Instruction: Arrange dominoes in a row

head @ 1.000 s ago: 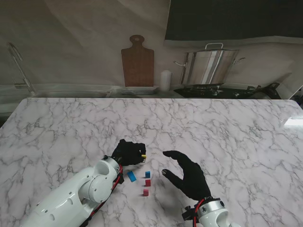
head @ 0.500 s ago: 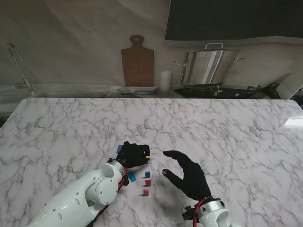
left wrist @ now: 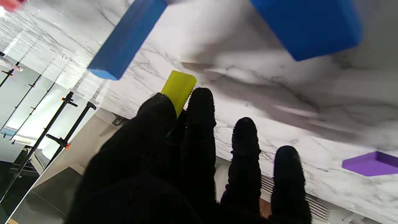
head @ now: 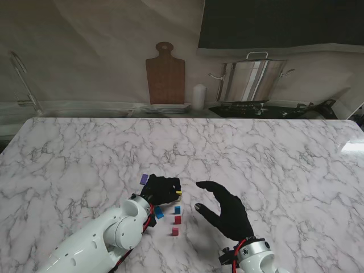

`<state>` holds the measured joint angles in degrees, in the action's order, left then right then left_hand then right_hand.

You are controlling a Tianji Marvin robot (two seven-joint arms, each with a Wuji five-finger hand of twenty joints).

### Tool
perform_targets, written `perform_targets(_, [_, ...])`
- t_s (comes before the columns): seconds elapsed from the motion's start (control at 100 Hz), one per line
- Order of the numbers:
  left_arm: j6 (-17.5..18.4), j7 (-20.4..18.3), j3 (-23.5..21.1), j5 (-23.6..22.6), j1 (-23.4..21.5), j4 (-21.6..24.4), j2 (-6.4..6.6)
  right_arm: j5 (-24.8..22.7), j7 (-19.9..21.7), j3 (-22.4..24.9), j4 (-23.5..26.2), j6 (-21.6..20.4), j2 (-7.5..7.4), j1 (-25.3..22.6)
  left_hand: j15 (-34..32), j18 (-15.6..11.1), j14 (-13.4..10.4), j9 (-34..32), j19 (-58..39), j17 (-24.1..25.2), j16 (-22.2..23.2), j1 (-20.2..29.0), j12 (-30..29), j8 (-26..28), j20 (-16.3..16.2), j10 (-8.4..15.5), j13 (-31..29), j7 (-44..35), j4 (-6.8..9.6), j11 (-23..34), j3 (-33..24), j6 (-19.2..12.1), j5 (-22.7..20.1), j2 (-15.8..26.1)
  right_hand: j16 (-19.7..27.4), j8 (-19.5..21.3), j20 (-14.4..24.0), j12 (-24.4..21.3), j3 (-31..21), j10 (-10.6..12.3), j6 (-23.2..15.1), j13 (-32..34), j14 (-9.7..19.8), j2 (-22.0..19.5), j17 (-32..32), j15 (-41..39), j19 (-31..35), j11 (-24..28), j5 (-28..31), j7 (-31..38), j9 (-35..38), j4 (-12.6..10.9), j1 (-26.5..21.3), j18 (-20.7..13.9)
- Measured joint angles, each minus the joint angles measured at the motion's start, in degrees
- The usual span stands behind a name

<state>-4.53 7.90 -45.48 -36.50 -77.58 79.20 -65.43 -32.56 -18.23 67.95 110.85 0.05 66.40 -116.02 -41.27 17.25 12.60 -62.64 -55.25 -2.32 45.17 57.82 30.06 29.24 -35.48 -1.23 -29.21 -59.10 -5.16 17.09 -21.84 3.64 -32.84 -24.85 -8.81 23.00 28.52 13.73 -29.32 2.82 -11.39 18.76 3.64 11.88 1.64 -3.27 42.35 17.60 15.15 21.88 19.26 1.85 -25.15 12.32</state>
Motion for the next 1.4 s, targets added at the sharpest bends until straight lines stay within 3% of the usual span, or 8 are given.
perform_targets(1.4, [-0.71, -3.12, -1.49, -0.90, -2.00, 1.95, 0.83, 0.00, 0.09, 0.08, 0.06, 0.02, 0.00, -0.12, 0.00, 0.00, 0.07, 1.77, 0.00, 1.46, -0.49, 0.51, 1.70, -0.48, -0.03, 0.14, 2.40, -0.33, 0.00, -0.40, 0.55, -0.34, 0.57, 0.10, -0.01, 0.00, 0.00, 0.00, 0.00, 0.00, 0.00, 0.01, -0.01, 0.00, 0.00, -0.01, 0.02, 0.00, 1.34, 0.13, 0.00, 0.00, 0.00, 0.00])
